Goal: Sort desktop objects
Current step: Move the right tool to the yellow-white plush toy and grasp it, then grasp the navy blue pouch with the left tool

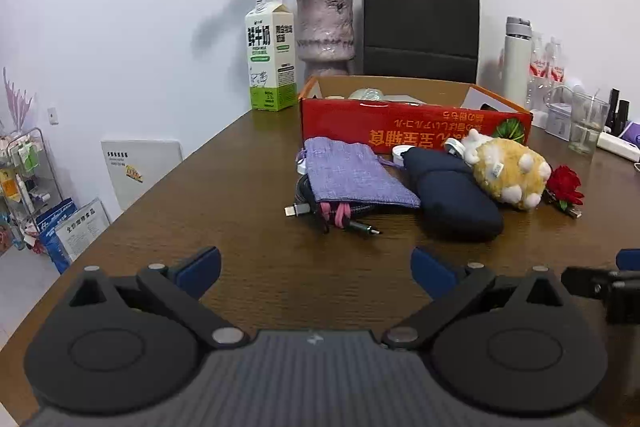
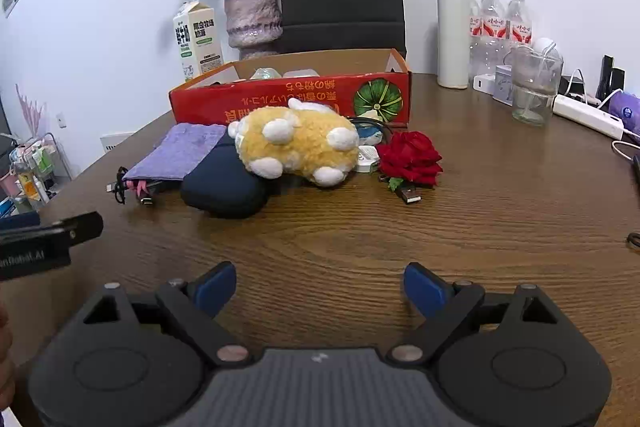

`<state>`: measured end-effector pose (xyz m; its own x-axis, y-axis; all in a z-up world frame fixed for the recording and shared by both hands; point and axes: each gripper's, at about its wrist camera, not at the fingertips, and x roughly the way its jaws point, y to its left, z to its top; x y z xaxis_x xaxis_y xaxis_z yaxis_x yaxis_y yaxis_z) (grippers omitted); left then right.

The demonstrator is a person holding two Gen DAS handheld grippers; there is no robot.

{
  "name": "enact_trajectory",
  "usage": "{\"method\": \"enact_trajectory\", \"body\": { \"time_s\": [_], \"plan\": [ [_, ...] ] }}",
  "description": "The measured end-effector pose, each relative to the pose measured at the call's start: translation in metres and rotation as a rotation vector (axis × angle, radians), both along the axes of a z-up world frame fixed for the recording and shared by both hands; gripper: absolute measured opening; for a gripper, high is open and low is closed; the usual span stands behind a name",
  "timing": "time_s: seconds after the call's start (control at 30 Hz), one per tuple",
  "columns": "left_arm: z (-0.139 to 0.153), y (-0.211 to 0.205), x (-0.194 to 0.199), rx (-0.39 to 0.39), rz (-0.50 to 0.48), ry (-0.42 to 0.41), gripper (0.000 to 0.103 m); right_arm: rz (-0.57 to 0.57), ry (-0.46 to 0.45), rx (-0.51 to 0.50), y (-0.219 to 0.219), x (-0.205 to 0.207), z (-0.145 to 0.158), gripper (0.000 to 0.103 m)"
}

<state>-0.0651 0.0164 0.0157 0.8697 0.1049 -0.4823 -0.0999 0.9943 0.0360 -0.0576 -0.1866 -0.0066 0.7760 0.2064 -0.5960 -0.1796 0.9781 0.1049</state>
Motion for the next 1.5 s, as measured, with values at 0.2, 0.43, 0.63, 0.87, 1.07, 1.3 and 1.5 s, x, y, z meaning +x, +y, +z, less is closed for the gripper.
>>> {"method": "enact_trajectory", "body": {
  "time_s": [0.2,0.43,0.63,0.87,1.07,1.3,1.5],
  "plan": [
    [0.007,-0.007,0.002,0.005,-0.029,-0.040,0.103,-0.008,-0.034,-0.020,-0.003,0.004,0.003,0.083],
    [0.031,-0.046,0.041,0.101,-0.150,-0.122,0.103,-0.024,-0.130,0.111,-0.031,0.046,0.044,0.083],
    [0.043,-0.044,0.077,0.077,-0.146,-0.128,0.103,0.029,-0.154,0.147,-0.017,0.105,0.068,0.083],
    [0.060,-0.048,0.148,0.064,-0.291,-0.051,0.099,0.062,0.002,0.215,0.001,0.153,0.030,0.064],
    [0.026,-0.067,0.208,-0.006,-0.508,0.117,0.071,0.075,0.004,0.230,-0.001,0.148,0.012,0.065],
    [0.002,-0.061,0.224,-0.116,-0.459,0.196,0.001,0.067,0.018,0.183,-0.001,0.146,0.007,0.064],
    [0.012,-0.039,0.203,-0.175,-0.381,0.142,0.001,0.070,-0.012,0.124,0.006,0.141,0.007,0.063]
  ]
}}
